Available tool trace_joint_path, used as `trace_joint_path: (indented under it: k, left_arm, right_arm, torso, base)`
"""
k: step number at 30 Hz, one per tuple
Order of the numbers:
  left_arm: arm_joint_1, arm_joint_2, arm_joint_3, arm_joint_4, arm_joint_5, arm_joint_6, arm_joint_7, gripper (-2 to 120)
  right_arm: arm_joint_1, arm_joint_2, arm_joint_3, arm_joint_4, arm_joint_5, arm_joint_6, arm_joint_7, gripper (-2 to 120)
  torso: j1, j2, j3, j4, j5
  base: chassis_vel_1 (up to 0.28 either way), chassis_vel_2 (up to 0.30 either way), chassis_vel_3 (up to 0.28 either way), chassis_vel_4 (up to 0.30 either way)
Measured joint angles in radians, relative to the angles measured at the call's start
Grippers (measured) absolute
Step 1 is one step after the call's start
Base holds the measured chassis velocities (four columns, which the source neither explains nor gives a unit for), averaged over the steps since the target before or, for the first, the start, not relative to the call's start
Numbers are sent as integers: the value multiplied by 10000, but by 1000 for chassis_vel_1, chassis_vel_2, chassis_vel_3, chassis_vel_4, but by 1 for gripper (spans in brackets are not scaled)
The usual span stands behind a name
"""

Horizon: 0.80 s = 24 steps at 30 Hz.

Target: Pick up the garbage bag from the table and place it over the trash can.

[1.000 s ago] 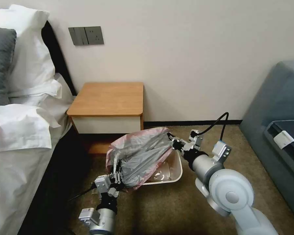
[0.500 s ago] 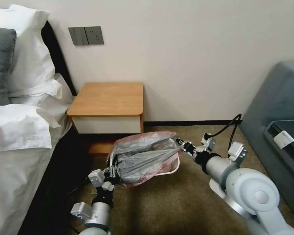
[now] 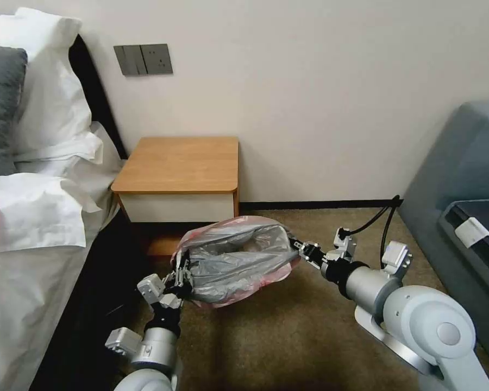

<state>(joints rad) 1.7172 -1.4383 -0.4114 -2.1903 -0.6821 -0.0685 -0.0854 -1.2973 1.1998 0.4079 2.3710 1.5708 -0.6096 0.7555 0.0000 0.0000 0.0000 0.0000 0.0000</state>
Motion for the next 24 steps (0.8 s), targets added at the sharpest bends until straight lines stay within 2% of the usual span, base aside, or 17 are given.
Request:
trace_joint_path:
  k: [3, 4, 7, 8, 10, 11, 14, 16, 18, 21, 24]
  left_arm:
    - [1, -1, -13, -35, -133, 80, -5, 9]
    - [1, -1, -13, -35, -133, 80, -5, 9]
    - [-36, -3, -34, -118, -357, 197, -52, 9]
    - [-36, -3, -34, -118, -357, 197, -52, 9]
    - [-78, 14, -94, -149, -461, 260, -66, 9]
    - [-78, 14, -94, -149, -461, 260, -66, 9]
    - [-119, 21, -159, -156, -580, 300, -122, 9]
    - [-125, 23, -179, -172, -636, 312, -148, 9]
    - [-151, 33, -242, -218, -779, 341, -220, 9]
    - [-182, 42, -296, -227, -865, 352, -252, 9]
    - [-284, 42, -455, -238, -1080, 384, -397, 9]
  right_arm:
    - [69, -1, -31, -202, -343, -118, -317, 20]
    - [69, -1, -31, -202, -343, -118, -317, 20]
    - [31, -6, -52, -426, -728, -289, -479, 35]
    - [31, -6, -52, -426, -728, -289, -479, 35]
    - [-11, -4, -46, -520, -814, -456, -478, 46]
    - [-11, -4, -46, -520, -814, -456, -478, 46]
    - [-89, 34, -57, -607, -971, -629, -450, 60]
    - [-118, 48, -68, -620, -1039, -653, -440, 63]
    - [-213, 79, -77, -625, -1189, -707, -417, 75]
    - [-277, 95, -92, -594, -1277, -738, -350, 82]
    - [-402, 98, -83, -428, -1405, -792, -201, 96]
  torso:
    - [0, 0, 0, 0, 0]
    - [0, 0, 0, 0, 0]
    - [0, 0, 0, 0, 0]
    - [0, 0, 0, 0, 0]
    - [0, 0, 0, 1, 0]
    - [0, 0, 0, 1, 0]
    - [0, 0, 0, 0, 0]
    - [0, 0, 0, 0, 0]
    - [0, 0, 0, 1, -1]
    - [0, -1, 0, 0, 1]
    - [0, 0, 0, 0, 0]
  base:
    - [0, 0, 0, 0]
    - [0, 0, 0, 0]
    - [0, 0, 0, 0]
    - [0, 0, 0, 0]
    - [0, 0, 0, 0]
    - [0, 0, 0, 0]
    - [0, 0, 0, 0]
    - [0, 0, 0, 0]
    - [0, 0, 0, 0]
    - [0, 0, 0, 0]
    - [0, 0, 0, 0]
